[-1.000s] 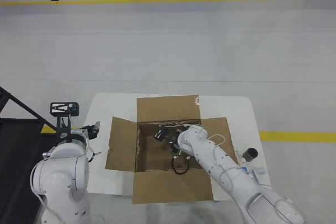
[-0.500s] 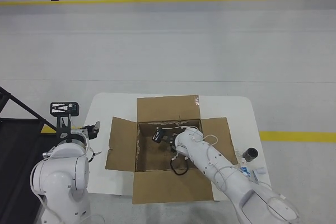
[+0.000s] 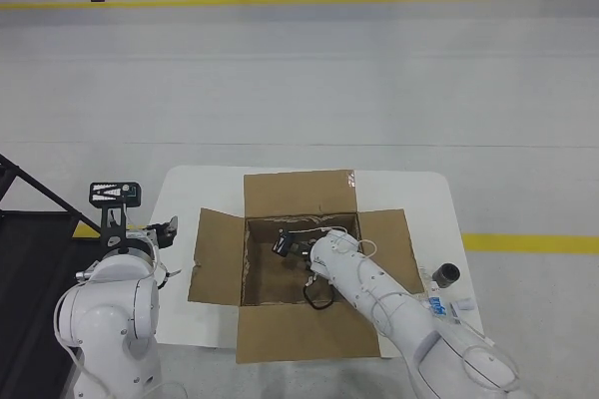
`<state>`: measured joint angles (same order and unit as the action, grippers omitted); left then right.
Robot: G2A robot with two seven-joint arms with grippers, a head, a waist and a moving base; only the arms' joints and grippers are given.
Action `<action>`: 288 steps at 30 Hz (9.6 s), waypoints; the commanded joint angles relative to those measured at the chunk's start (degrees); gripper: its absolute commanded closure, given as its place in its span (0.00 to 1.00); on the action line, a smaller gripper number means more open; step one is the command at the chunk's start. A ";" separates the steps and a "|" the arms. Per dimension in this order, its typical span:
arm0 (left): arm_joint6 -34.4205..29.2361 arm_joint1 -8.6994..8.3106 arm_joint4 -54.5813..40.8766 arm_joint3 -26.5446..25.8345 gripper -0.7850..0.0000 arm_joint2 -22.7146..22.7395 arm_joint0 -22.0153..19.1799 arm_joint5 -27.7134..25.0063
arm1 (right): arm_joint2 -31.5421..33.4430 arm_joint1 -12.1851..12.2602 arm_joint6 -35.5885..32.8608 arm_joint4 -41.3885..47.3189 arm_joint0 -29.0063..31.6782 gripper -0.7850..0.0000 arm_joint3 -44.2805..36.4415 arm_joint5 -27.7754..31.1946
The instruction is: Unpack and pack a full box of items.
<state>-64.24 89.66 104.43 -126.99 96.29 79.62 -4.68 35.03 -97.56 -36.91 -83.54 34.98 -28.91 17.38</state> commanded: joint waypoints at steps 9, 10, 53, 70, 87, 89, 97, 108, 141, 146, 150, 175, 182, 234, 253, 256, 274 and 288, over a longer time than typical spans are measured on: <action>0.00 0.00 0.00 0.00 0.00 0.00 0.00 0.00 | -0.62 -1.71 0.79 0.34 -1.79 0.85 4.18 2.17; 0.00 0.00 0.00 0.00 0.00 0.00 0.00 0.00 | -0.67 -1.83 0.62 0.33 -1.96 0.95 4.36 2.47; 0.00 0.00 0.00 0.00 0.00 0.00 0.00 0.00 | 8.63 1.52 -21.92 7.78 6.20 0.74 -13.72 -5.98; 0.00 0.00 0.00 0.00 0.00 0.00 0.00 0.00 | 8.36 1.81 -17.69 5.26 6.41 0.60 -12.61 -2.76; 0.00 0.00 0.00 0.00 0.00 0.00 0.00 0.00 | 8.02 0.52 -13.12 6.88 4.63 1.00 -7.73 -2.63; 0.00 0.00 0.00 0.00 0.00 0.00 0.00 0.00 | 8.96 0.71 -12.33 7.97 4.48 1.00 -8.52 -2.45; 0.00 0.00 0.00 0.00 0.00 0.00 0.00 0.00 | 19.55 4.39 -8.13 16.60 8.94 1.00 -21.60 1.65; 0.00 0.00 0.00 0.00 0.00 0.00 0.00 0.00 | 45.78 11.26 -14.30 51.39 31.76 1.00 -49.22 15.04; 0.00 0.00 0.00 0.00 0.00 0.00 0.00 0.00 | 77.73 17.95 -5.34 49.51 43.95 1.00 -65.30 6.60; 0.00 0.00 0.00 0.00 0.00 0.00 0.00 0.00 | 79.74 19.00 -8.65 43.88 49.40 1.00 -69.40 7.35; 0.00 0.00 0.00 0.00 0.00 0.00 0.00 0.00 | 80.26 19.43 -11.98 41.75 56.53 1.00 -75.91 8.53; 0.00 0.00 0.00 0.00 0.00 0.00 0.00 0.00 | 59.73 19.36 -8.03 21.06 68.38 1.00 -76.15 -3.22; 0.00 0.00 0.00 0.00 0.00 0.00 0.00 0.00 | 54.50 19.23 -7.56 17.09 65.35 1.00 -71.70 -8.45; 0.00 0.00 0.00 0.00 0.00 0.00 0.00 0.00 | 65.56 22.61 -13.04 19.02 67.37 0.00 -83.97 -10.59; 0.00 0.00 0.00 0.00 0.00 0.00 0.00 0.00 | 71.74 23.98 -15.61 19.07 69.11 0.26 -82.06 -10.55; 0.00 0.00 0.00 0.00 0.00 0.00 0.00 0.00 | 72.77 24.15 -16.06 18.48 70.75 0.30 -81.56 -10.72; 0.00 0.00 0.00 0.00 0.00 0.00 0.00 0.00 | 69.42 24.52 -8.00 15.45 68.94 0.38 -71.26 -10.54; 0.00 0.00 0.00 0.00 0.00 0.00 0.00 0.00 | 66.47 24.94 -6.55 14.01 64.03 0.48 -64.65 -9.72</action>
<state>-64.24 89.66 104.43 -126.99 96.29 79.62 -4.68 101.71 -72.66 -43.28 -69.38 99.37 -94.09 7.55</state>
